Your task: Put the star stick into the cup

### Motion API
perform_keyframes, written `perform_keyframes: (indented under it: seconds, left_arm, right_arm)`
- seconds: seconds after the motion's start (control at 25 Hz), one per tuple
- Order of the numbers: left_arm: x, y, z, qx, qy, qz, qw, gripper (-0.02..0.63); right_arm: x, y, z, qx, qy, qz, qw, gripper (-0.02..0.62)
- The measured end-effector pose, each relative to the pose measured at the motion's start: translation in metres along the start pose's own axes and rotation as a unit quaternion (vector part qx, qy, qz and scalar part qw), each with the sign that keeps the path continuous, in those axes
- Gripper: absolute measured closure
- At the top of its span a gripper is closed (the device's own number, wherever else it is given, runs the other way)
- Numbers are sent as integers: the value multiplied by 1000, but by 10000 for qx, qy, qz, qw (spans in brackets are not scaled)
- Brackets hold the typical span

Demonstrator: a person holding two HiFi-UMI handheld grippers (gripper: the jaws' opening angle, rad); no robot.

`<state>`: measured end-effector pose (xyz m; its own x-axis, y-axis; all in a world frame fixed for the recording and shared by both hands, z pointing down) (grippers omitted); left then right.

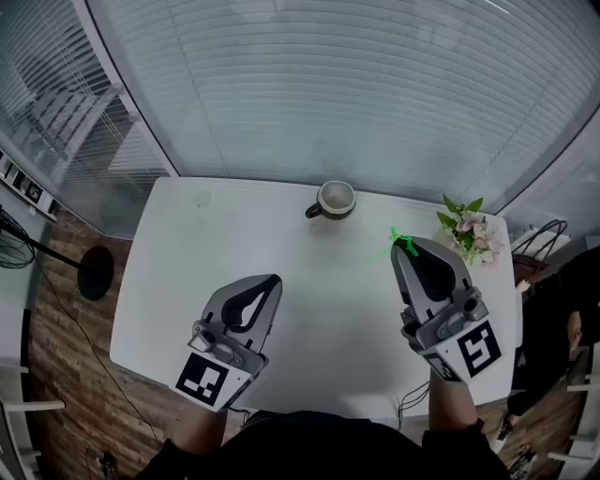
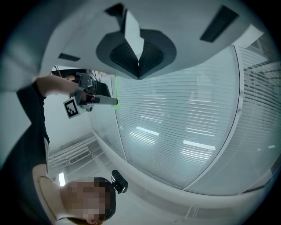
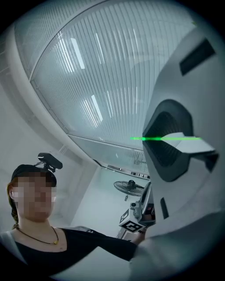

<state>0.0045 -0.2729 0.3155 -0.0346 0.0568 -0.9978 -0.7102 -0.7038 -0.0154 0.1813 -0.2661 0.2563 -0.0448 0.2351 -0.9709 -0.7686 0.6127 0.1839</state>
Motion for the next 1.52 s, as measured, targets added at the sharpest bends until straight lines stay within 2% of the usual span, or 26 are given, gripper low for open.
perform_keyframes:
  seconds: [0.52,0.88,1.24,1.52]
  left_arm:
    - [-16,12,10,335,224,-6,9992,592]
    - [-20,20,20,526,350,-2,9980,592]
    - [-30,27,33,841,565,-72,9948,592]
    - [-37,35,39,1071,641,-77,9922,592]
  right_arm:
    - [-4,-41,-48,343,-122,388,9986,575]
    - [-27,-69,-95,638,-188,356,9972,575]
    - [-95,-96,-134,982,-70,-217,9949,575]
    - [-136,-118,-150,1106,71,-1112,9876,575]
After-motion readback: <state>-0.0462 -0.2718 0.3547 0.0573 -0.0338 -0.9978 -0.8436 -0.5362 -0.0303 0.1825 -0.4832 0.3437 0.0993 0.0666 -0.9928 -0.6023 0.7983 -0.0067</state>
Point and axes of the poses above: the fingertips, and each gripper's own axes: z backward along the fingers, y to its left, x out of its top, the point moved 2 cm from there along z, backward along the fingers, and after that the axes turned 8 degrees about x, right-handed, at the moved point
